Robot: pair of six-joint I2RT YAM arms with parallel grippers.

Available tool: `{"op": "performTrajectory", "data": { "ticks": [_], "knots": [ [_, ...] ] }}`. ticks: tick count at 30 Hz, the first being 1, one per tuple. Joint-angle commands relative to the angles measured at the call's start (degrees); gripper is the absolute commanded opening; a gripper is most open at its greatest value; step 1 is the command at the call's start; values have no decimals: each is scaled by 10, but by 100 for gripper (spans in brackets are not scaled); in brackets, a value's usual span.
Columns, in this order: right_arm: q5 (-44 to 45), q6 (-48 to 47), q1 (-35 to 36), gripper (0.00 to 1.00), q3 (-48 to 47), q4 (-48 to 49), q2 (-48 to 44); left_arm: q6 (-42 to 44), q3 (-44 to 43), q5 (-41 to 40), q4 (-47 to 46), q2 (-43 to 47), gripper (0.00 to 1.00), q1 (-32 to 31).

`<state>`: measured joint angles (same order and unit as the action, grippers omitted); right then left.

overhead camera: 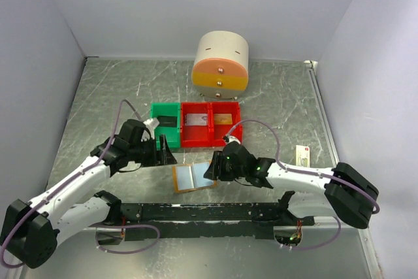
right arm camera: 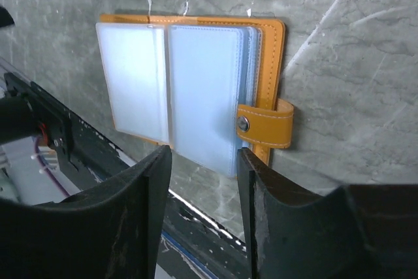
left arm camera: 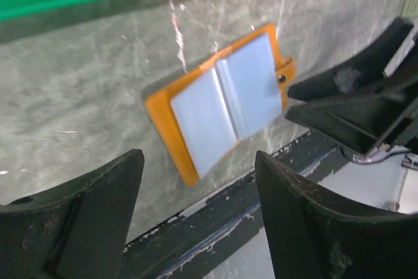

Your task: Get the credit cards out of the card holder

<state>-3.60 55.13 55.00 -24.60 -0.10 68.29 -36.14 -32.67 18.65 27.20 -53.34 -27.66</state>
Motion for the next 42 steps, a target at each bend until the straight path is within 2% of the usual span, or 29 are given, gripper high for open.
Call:
{"op": "performTrajectory", "data": {
  "ticks": [1, 7, 16, 19, 22, 27, 31, 35, 39, 42],
  "knots": [
    [16, 42, 3, 44, -15, 18, 26, -40, 6, 27, -53, -22, 79, -48],
    [35, 57, 4, 42, -29, -7, 54, -76, 23, -9, -86, -60, 74, -110],
    [16, 70, 8, 41, -2, 12, 71, -98, 65, -25, -148, -126, 67, -147],
    [10, 74, 12, 41, 4, 26, 82, -104, 66, -34, -160, -142, 61, -162],
    [-2, 76, 14, 41, 6, 46, 94, -111, 65, -48, -157, -150, 50, -173],
    [7, 79, 26, 41, -5, 44, 109, -118, 52, -80, -136, -152, 48, -187],
    [4, 84, 27, 39, -2, 58, 117, -118, 43, -83, -141, -151, 40, -194],
    [6, 81, 30, 22, -6, 65, 118, -116, 31, -93, -137, -160, 21, -202],
    [44, 57, 51, 1, -51, 13, 122, -111, 25, -100, -129, -175, 8, -205],
    [75, 41, 81, 0, -89, -20, 129, -111, 21, -105, -124, -181, 7, -209]
  ]
}}
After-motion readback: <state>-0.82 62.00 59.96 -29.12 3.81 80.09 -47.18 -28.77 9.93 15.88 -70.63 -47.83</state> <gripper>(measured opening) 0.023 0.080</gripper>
